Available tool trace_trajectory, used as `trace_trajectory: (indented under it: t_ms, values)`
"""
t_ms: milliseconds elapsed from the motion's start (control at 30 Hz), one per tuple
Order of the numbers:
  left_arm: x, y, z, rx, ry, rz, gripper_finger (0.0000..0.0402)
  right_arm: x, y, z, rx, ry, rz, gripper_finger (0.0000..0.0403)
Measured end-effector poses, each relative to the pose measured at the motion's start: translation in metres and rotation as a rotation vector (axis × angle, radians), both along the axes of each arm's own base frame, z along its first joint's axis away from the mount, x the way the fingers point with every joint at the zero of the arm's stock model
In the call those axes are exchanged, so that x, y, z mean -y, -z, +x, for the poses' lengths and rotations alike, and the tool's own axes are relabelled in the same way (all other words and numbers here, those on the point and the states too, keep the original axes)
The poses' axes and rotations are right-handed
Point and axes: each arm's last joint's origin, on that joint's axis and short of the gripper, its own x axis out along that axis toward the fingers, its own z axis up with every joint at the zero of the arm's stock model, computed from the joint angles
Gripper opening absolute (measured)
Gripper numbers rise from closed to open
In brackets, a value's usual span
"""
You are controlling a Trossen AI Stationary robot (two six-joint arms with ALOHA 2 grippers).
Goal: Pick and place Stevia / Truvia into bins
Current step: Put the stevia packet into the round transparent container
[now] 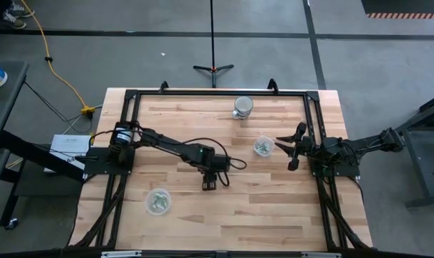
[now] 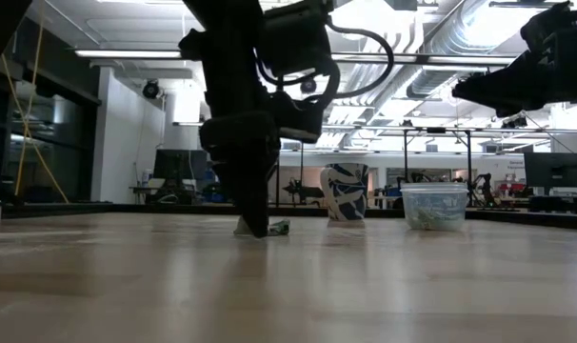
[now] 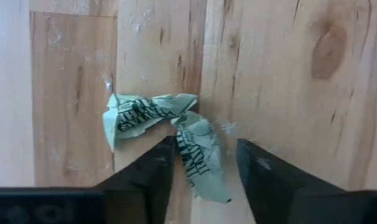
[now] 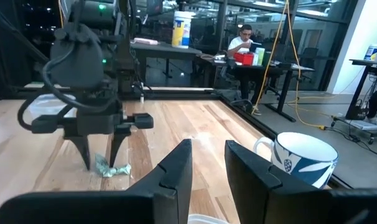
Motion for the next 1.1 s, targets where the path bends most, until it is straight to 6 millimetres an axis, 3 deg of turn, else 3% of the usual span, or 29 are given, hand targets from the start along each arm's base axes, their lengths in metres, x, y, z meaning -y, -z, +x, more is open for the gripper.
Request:
trace_trajectory:
  t_ms: [300,433,500,633,767,933,1100]
  values:
    - [0.001,-0.01,-0.003,-0.033,0.068,-0.022,0.0025,0.0,0.0,0.0,0.001,-0.001,0.0,0.0087]
    - [0.009,-0.025,-0.01,-0.078,0.06,-0.026,0.0043,0.0,0.0,0.0,0.001,-0.001,0.0,0.0087]
    - [0.018,-0.043,-0.017,-0.099,0.044,-0.027,0.0053,0.0,0.0,0.0,0.0,-0.001,0.0,0.0087]
    - [0.042,-0.066,-0.041,-0.202,-0.007,-0.026,0.0027,0.0,0.0,0.0,-0.004,-0.001,-0.001,0.0087]
    - [0.07,-0.087,-0.066,-0.269,-0.083,-0.095,0.0025,0.0,0.0,0.0,-0.003,-0.001,-0.001,0.0087]
    - [0.104,-0.092,-0.098,-0.373,-0.132,-0.018,0.0049,0.0,0.0,0.0,-0.002,-0.002,0.0,0.0087]
    - [0.13,-0.092,-0.116,-0.399,-0.078,0.003,0.0026,0.0,-0.002,0.0,0.02,-0.002,0.004,0.0087]
